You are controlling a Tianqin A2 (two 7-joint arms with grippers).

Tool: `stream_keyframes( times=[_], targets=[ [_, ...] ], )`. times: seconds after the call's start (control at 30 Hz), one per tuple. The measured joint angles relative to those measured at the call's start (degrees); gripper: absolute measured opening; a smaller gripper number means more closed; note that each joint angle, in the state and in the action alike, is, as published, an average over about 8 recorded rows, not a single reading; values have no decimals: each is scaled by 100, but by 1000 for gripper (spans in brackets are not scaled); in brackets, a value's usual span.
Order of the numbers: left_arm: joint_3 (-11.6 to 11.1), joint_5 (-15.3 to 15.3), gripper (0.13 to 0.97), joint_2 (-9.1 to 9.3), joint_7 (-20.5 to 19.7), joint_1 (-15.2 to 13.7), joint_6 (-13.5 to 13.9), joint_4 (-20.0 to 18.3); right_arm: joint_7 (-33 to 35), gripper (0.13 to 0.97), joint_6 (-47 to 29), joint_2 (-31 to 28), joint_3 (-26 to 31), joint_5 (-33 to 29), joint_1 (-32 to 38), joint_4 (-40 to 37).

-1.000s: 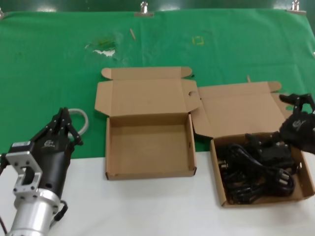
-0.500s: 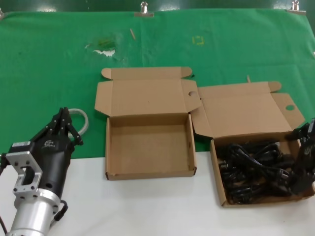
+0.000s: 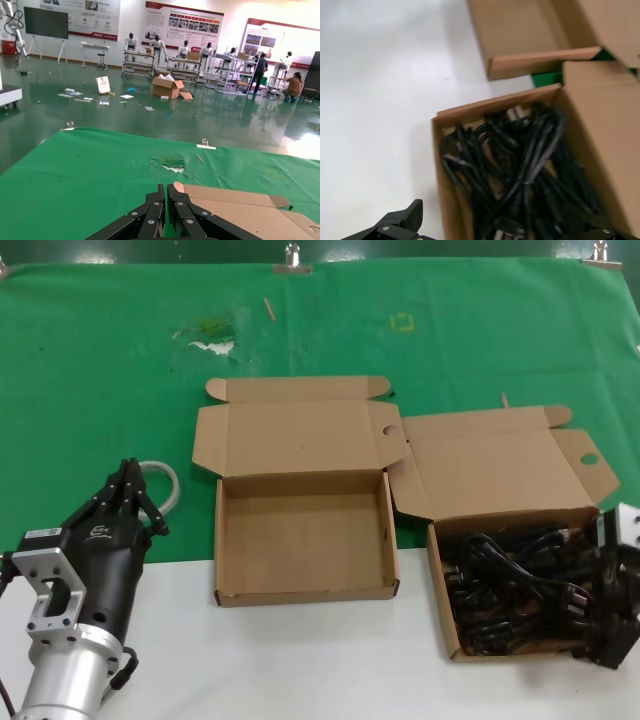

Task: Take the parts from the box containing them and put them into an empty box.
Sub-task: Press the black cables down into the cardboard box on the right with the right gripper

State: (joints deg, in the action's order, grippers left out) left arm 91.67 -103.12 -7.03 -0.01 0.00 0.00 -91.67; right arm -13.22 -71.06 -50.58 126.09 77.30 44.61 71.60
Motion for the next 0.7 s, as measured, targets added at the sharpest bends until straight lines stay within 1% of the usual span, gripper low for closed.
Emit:
stream_keyframes(
  times=[0.27, 0.7],
  targets=[
    [0, 0, 156, 0, 0, 0, 0, 0, 333, 966, -143, 282, -9, -213, 100, -529],
    [0, 0, 156, 0, 0, 0, 0, 0, 668, 966, 44, 789, -66, -572, 488, -1549]
  ],
)
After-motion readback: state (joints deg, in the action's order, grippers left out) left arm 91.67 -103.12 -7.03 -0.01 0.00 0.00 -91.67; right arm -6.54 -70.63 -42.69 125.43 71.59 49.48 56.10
